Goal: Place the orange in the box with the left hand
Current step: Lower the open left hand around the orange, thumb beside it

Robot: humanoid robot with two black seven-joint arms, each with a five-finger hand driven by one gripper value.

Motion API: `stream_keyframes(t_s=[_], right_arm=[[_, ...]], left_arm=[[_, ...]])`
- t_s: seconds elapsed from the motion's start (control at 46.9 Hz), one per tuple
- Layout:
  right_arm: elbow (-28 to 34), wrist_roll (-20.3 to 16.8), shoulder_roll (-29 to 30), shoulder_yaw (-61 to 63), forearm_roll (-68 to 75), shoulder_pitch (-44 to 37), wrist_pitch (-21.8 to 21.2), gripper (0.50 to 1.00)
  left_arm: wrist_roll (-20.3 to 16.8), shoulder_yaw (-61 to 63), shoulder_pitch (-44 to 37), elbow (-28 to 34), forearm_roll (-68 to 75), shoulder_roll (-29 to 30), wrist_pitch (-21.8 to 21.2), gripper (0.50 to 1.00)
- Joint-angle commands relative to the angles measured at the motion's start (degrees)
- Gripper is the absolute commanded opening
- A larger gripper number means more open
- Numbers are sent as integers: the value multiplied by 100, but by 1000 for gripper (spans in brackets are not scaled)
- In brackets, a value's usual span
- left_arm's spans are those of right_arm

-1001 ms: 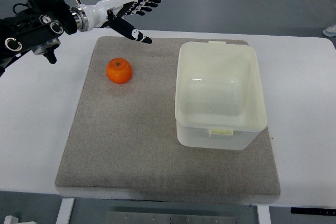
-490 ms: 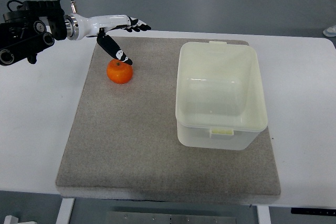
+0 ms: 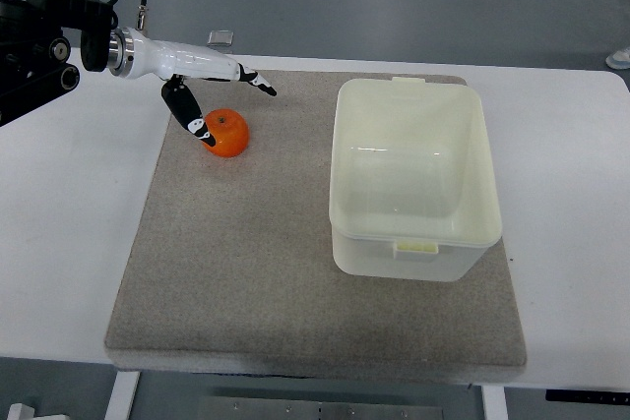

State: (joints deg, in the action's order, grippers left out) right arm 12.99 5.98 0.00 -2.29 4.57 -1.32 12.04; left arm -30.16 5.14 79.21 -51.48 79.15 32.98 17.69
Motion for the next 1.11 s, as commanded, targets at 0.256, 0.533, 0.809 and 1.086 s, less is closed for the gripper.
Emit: stream_keyframes(t_s=[0.256, 0.533, 0.809, 1.086], right_arm=[[1, 0, 0, 0, 0, 0, 0, 944], [1, 0, 0, 0, 0, 0, 0, 944], [-7, 0, 0, 0, 0, 0, 0, 944], [1, 0, 0, 0, 0, 0, 0, 944]], left_arm=[[-121, -4, -82, 50, 997, -11, -248, 956], [-130, -4, -231, 349, 1085, -81, -398, 956], [-130, -4, -503, 648, 1006, -319, -731, 951], [-130, -13, -627, 1017, 980, -477, -890, 949]])
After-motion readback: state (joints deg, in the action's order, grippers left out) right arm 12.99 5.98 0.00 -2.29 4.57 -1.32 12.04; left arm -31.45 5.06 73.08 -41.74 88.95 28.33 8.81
